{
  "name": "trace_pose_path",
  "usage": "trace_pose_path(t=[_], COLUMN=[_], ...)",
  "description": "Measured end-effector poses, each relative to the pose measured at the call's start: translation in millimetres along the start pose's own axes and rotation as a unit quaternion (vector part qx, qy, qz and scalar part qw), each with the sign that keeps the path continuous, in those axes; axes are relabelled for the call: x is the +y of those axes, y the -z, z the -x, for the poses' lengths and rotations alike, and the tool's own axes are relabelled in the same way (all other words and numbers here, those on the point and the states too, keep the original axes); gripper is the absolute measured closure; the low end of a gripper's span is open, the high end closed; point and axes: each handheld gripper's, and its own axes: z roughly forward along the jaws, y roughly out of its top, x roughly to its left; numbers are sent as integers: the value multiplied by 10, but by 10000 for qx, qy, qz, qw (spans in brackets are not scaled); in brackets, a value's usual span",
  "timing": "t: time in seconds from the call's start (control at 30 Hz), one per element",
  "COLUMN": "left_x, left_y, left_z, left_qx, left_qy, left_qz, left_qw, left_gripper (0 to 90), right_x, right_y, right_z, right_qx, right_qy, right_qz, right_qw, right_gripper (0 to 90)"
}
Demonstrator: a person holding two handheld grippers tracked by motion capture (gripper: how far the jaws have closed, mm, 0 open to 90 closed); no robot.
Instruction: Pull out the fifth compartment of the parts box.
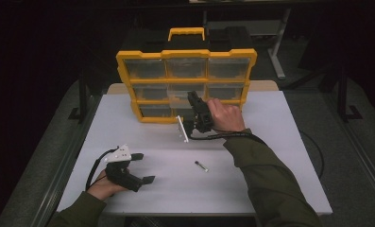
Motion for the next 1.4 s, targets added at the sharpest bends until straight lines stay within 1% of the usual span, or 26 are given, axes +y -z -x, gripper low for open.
trace_pose_path(t=[0.3,0.5,0.6,0.9,0.93,0.97,1.0,1.1,1.17,1.4], left_x=[0,1,0,1,1,1,2,2,1,2], left_y=[1,-1,0,1,0,-1,-1,0,0,3], left_z=[-1,2,6,5,6,7,7,7,8,9], left_qx=[-5,-17,-16,-11,-12,-15,-14,-15,-14,-14], left_qy=[-14,-23,19,13,17,17,7,12,27,26], left_qz=[-2,1,34,28,32,34,34,38,40,36], left_qw=[10000,10000,10000,10000,10000,10000,10000,10000,10000,10000], left_gripper=[0,0,0,0,0,0,0,0,0,0], right_x=[11,22,26,36,37,38,38,37,37,43], right_y=[55,102,128,213,222,230,238,262,276,326], right_z=[6,4,4,5,1,1,4,-1,0,-10], right_qx=[3,-2,-8,-10,65,74,72,73,99,97], right_qy=[67,69,95,123,133,145,185,170,211,230], right_qz=[41,65,83,144,147,150,160,165,179,211], right_qw=[10000,10000,9999,9998,9998,9998,9997,9997,9996,9995], right_gripper=[771,771,772,773,773,773,774,773,773,773])
